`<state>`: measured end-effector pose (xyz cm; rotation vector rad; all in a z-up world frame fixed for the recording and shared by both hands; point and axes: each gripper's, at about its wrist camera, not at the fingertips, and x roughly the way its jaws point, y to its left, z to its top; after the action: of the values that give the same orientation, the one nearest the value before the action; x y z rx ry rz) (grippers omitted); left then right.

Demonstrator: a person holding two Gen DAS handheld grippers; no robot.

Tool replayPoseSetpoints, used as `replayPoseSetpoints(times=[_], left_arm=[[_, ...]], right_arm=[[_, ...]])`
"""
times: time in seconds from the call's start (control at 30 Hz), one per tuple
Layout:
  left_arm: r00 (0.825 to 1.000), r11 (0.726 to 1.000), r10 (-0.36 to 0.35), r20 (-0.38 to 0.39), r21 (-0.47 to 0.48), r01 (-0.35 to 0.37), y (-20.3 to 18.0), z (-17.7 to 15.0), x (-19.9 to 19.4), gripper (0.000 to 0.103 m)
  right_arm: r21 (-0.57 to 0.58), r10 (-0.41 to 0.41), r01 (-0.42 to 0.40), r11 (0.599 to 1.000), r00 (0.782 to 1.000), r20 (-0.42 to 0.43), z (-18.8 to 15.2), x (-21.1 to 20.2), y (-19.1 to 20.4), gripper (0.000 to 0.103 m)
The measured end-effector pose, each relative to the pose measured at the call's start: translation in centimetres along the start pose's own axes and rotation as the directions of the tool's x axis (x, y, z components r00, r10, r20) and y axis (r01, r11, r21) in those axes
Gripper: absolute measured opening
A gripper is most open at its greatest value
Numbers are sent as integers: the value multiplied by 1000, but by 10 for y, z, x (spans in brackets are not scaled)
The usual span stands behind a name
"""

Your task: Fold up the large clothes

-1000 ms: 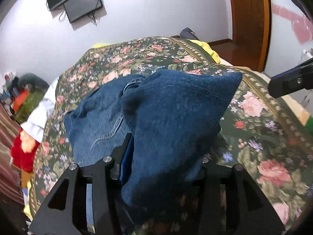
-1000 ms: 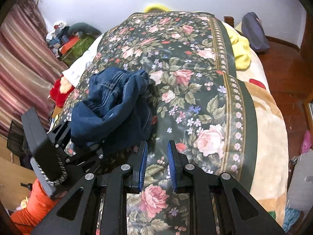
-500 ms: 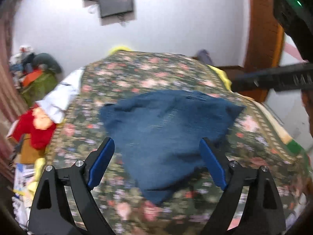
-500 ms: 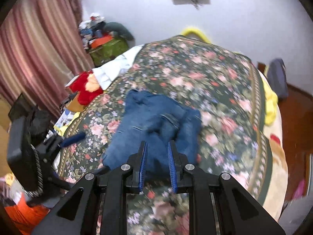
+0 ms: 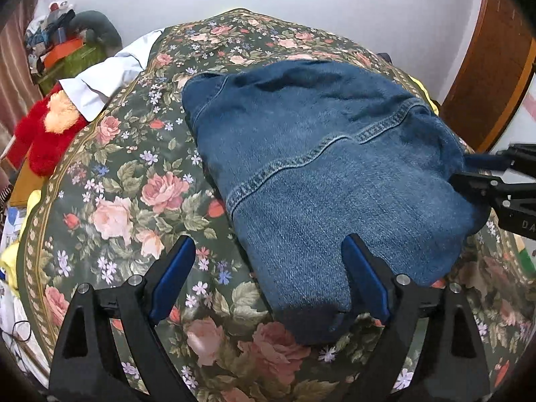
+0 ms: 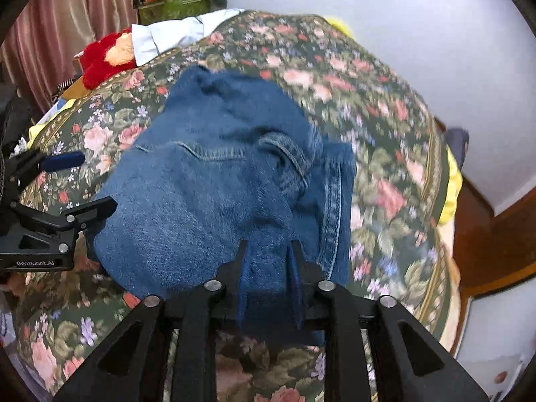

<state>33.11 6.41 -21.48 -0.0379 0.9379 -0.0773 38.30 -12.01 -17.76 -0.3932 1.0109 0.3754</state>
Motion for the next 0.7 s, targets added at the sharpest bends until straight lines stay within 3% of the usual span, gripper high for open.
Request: replayPoseSetpoints(times=[0.07, 0.1, 0.27, 0.43, 0.53, 0.7], left_arm=[[1000, 1000, 8, 12, 2, -8, 0, -3, -2, 90], [1000, 1000, 5, 10, -5, -5, 1, -4, -2, 90], [1000, 1000, 2, 4, -7, -2, 3, -14, -8, 91], [1000, 1000, -12, -17, -19, 12, 16, -26, -21, 90], [997, 998, 62, -40, -5, -62, 26, -28, -26, 91], [991, 991, 130, -6, 13, -130, 39, -12, -31, 91]], right_arm=[[30, -79, 79, 996, 997, 9, -8, 0, -11, 93], [41, -115, 114, 993, 993, 31, -11, -1, -16, 97], [176, 50, -52, 983, 999, 17, -28, 6, -47, 98], [361, 227, -215, 908, 974, 9, -44, 16, -73, 98], [403, 281, -257, 878, 960, -1, -50, 15, -77, 98], [387, 259, -245, 889, 966, 17, -37, -8, -84, 98]])
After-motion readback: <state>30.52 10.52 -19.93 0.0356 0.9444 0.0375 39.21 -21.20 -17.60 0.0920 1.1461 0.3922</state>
